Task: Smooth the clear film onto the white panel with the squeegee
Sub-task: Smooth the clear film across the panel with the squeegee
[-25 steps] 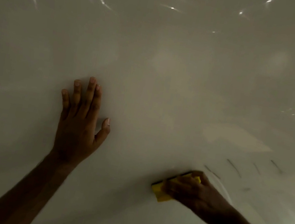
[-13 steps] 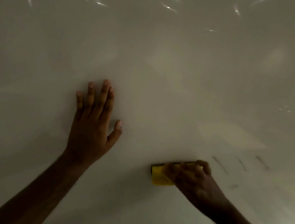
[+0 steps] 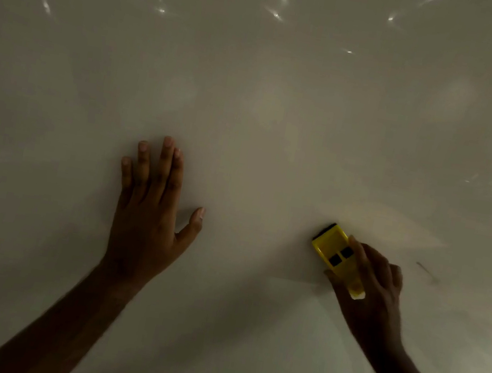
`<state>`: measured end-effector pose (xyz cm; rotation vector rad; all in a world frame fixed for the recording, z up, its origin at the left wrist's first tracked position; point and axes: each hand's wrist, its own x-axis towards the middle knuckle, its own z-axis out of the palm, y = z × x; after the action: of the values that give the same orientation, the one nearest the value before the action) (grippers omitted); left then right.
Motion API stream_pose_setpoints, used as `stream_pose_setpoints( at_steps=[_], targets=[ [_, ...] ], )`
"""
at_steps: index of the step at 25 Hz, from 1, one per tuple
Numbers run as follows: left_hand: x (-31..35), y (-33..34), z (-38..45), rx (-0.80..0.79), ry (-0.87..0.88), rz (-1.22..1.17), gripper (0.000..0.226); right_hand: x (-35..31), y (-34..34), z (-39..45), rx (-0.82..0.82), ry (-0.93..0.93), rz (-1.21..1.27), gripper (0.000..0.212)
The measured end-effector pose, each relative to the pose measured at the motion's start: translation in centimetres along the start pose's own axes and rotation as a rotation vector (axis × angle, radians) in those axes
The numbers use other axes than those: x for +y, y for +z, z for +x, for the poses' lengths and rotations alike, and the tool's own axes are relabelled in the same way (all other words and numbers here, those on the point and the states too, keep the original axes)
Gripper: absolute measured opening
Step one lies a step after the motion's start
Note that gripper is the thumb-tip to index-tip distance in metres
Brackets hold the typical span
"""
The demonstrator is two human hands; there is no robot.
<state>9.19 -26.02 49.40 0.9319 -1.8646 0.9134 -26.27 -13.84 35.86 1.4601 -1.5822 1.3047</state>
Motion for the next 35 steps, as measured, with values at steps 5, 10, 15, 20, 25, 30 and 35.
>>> stream_pose_setpoints(
  at_steps=[5, 10, 15, 20, 25, 30, 35],
  targets=[
    [0.9, 0.6, 0.3, 0.031, -0.005, -0.014, 0.090, -5.9, 3.3, -4.2, -0.102, -0.101, 0.093, 0.064],
    [0.4, 1.1, 0.2, 0.061, 0.025, -0.006, 0.087, -3.3, 2.5, -4.5, -0.009, 0.062, 0.040, 0.063],
    [0.9, 1.6, 0.0, 0.082, 0.001, 0.000, 0.086, 1.3, 0.3, -3.6, 0.197, 0.640, 0.238, 0.085],
    [2.1, 1.9, 0.1, 0.086, -0.041, -0.009, 0.090, -4.9, 3.8, -4.2, 0.228, 0.511, 0.243, 0.078],
    [3.2, 2.2, 0.0, 0.079, -0.050, -0.024, 0.090, -7.4, 3.9, -4.4, 0.096, 0.307, 0.207, 0.071],
    [3.4, 2.6, -0.2, 0.063, 0.044, -0.004, 0.090, 0.5, 0.9, -4.3, 0.223, 0.504, 0.118, 0.079],
    [4.9, 3.0, 0.2, 0.070, 0.062, -0.002, 0.092, -0.4, 2.2, -4.6, 0.261, 0.618, 0.179, 0.080]
  ],
)
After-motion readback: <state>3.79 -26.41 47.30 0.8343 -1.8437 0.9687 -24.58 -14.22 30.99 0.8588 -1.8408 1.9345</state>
